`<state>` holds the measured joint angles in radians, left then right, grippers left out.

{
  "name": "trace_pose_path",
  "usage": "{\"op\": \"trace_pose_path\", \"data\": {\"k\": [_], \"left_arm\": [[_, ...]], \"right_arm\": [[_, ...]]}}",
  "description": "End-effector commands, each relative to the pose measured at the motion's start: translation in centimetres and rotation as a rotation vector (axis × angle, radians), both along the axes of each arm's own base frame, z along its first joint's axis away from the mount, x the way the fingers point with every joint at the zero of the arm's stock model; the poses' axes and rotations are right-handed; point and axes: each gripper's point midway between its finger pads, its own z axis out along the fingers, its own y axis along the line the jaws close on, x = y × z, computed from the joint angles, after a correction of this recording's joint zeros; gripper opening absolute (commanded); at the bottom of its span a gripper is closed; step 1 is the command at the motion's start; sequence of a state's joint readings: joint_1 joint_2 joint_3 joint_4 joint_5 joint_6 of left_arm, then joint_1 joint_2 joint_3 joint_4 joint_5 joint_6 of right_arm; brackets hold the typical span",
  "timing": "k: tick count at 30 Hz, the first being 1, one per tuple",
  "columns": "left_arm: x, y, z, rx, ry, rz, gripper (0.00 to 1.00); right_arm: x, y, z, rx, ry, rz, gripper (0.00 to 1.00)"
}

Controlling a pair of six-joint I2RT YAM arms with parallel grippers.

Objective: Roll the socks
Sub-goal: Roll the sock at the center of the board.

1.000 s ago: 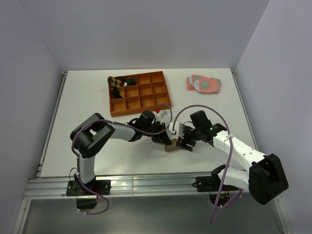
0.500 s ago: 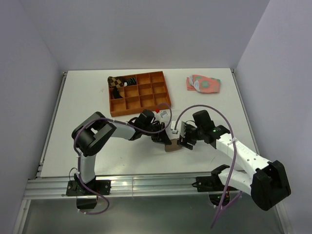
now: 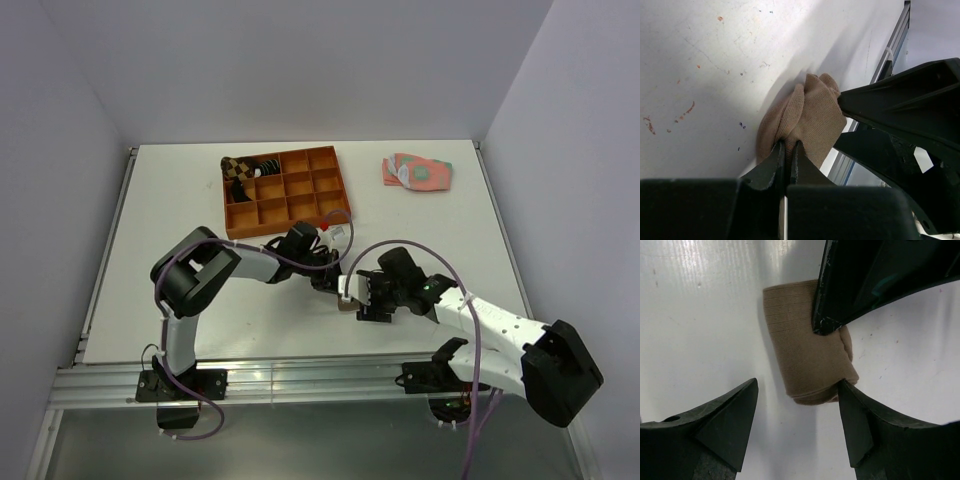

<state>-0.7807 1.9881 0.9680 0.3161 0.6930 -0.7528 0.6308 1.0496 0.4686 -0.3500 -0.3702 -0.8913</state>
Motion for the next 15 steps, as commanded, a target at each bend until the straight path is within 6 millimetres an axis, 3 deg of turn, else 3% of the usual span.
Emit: {"op": "trace_pose_path", "data": {"k": [1, 15], "left_arm": [[-2.1, 3.5, -6.3, 0.218, 0.091, 0.002, 0.0], [-1.7, 3.1, -6.6, 0.201, 0.119, -0.02, 0.0]], "right_arm": [[1.5, 0.8, 0.4, 0.002, -0.075, 0.004, 0.72], [2.3, 0.9, -2.3, -0.098, -0.066, -0.015, 0.7]]}}
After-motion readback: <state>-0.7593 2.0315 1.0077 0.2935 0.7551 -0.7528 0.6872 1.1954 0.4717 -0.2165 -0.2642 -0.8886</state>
